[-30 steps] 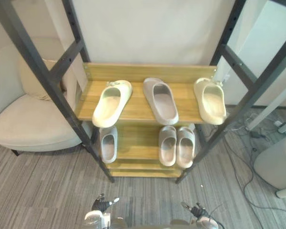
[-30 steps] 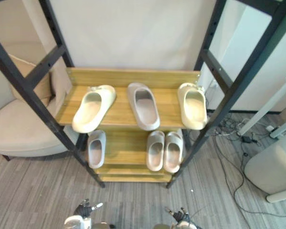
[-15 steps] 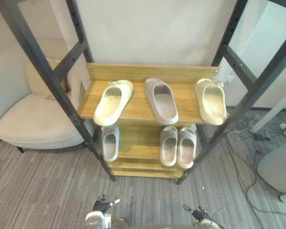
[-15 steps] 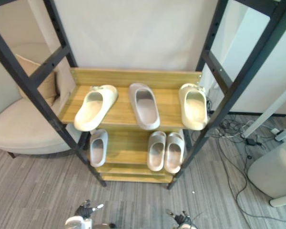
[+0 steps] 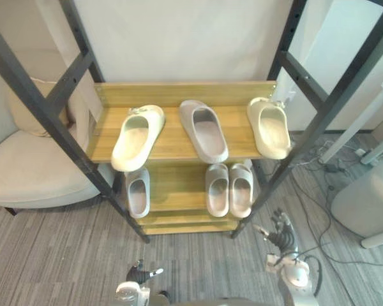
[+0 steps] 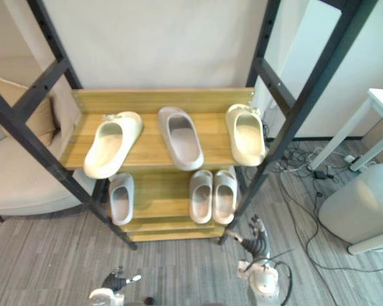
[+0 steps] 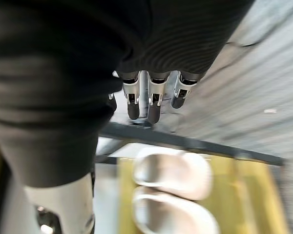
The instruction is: Organize the slippers on the shoe rack
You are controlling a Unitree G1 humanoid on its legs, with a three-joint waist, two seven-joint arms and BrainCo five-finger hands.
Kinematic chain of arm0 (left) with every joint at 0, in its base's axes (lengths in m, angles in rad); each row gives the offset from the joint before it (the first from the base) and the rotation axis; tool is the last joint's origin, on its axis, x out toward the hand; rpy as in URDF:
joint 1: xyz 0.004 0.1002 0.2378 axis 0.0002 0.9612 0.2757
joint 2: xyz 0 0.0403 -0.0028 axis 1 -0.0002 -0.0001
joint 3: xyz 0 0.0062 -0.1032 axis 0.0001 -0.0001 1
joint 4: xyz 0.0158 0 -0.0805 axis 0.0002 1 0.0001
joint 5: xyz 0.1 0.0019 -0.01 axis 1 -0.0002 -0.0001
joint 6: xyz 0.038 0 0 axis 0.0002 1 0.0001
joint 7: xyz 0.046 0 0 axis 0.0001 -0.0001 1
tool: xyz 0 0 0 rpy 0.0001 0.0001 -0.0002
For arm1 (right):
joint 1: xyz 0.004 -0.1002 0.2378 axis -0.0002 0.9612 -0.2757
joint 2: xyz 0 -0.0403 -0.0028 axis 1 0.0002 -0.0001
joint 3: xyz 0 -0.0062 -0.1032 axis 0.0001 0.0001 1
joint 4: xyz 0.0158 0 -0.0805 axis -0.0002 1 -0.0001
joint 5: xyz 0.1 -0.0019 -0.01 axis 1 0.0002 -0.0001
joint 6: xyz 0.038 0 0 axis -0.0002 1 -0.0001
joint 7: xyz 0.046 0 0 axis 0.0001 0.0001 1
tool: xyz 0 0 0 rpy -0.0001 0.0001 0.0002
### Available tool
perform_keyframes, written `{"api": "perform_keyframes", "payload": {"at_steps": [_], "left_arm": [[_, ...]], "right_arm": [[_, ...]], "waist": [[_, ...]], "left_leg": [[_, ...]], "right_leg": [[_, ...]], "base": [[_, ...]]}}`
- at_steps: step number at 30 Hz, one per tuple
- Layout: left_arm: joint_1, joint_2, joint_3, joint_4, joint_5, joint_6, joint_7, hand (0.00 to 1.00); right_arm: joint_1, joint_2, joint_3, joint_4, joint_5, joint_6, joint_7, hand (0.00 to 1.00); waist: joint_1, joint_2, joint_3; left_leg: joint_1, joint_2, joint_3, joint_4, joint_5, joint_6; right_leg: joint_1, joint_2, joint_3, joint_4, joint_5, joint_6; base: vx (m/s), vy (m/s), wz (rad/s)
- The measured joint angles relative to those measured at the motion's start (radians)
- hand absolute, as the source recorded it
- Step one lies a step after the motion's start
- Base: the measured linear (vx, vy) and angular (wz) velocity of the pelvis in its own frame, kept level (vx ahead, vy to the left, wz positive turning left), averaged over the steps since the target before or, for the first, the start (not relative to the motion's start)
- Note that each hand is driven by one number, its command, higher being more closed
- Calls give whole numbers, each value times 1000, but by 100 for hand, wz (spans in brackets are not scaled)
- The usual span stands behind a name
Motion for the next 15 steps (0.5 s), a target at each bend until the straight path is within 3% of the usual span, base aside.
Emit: {"api": "perform_keyframes", "payload": {"at_steps": [3, 8, 15], "left_arm": [[-5, 2, -29, 0, 14, -1, 0, 0], [-5, 4, -44, 8, 14, -1, -1, 0], [-5, 5, -46, 17, 19, -18, -6, 0]], "right_arm": [[-22, -8, 41, -110, -40, -27, -9, 0], [-50, -17, 84, -141, -46, -37, -8, 0], [-120, -47, 118, -266, -46, -54, -4, 0]], "waist": [[1, 2, -3], [1, 1, -17], [2, 1, -18]], "left_leg": [[-7, 2, -8, 0, 0, 0], [-8, 0, -28, -7, 5, 2], [16, 0, -50, -80, 57, -1]], "right_leg": [[-4, 3, -3, 0, 4, -3], [1, 3, -11, 1, 5, -4], [1, 10, -22, 3, 9, -9]], "base": [[-8, -8, 4], [-17, -9, 9], [-40, -22, 9]]}}
